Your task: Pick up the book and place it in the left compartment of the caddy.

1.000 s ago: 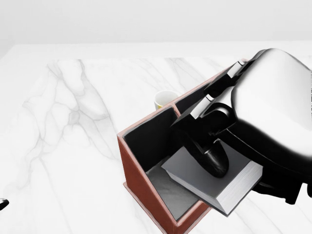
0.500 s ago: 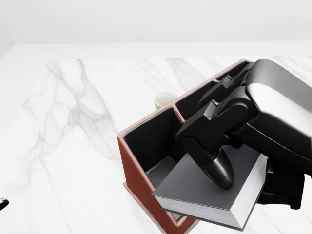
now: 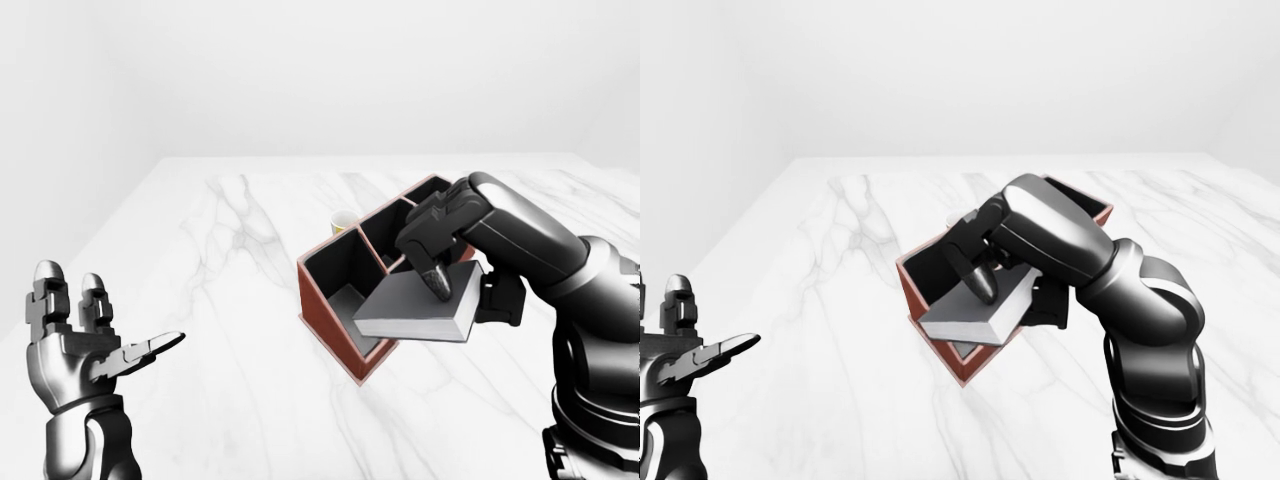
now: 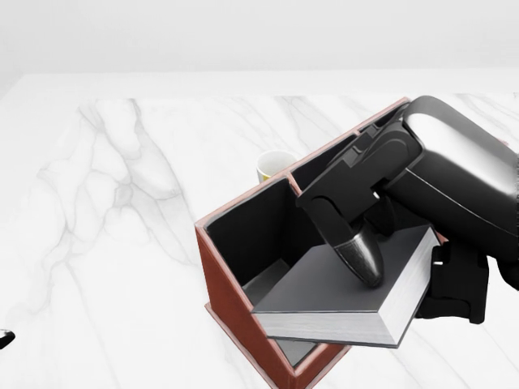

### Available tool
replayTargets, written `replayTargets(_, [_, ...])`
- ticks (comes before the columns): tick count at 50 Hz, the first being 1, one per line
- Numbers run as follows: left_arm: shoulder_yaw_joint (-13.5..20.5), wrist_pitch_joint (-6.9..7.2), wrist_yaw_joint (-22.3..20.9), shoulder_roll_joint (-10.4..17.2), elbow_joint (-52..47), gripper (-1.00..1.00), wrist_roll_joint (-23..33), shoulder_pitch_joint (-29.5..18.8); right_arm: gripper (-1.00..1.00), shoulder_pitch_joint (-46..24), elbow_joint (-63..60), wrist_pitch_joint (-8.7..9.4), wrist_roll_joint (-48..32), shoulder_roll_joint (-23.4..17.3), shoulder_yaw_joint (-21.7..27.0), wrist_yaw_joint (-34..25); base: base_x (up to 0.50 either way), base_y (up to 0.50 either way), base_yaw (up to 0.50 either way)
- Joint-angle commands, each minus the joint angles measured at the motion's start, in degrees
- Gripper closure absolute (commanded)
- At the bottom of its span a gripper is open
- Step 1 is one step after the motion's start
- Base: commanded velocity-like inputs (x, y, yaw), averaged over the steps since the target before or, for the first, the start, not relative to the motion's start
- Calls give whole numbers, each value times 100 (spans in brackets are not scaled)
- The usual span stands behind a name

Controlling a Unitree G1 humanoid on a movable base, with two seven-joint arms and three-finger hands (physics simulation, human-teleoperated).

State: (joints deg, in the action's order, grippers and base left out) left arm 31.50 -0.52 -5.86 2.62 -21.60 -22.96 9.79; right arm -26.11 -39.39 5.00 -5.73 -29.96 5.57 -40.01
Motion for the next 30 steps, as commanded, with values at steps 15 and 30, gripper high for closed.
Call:
replayTargets(15, [-22, -48, -4, -3, 69, -100, 16, 3, 100, 59, 627, 0, -823, 255, -207, 1, 0, 0, 0])
replayTargets(30, [-29, -68, -6, -9, 78, -100, 30, 15, 100, -37, 685, 0, -1387, 345, -384, 1, 0, 0, 0])
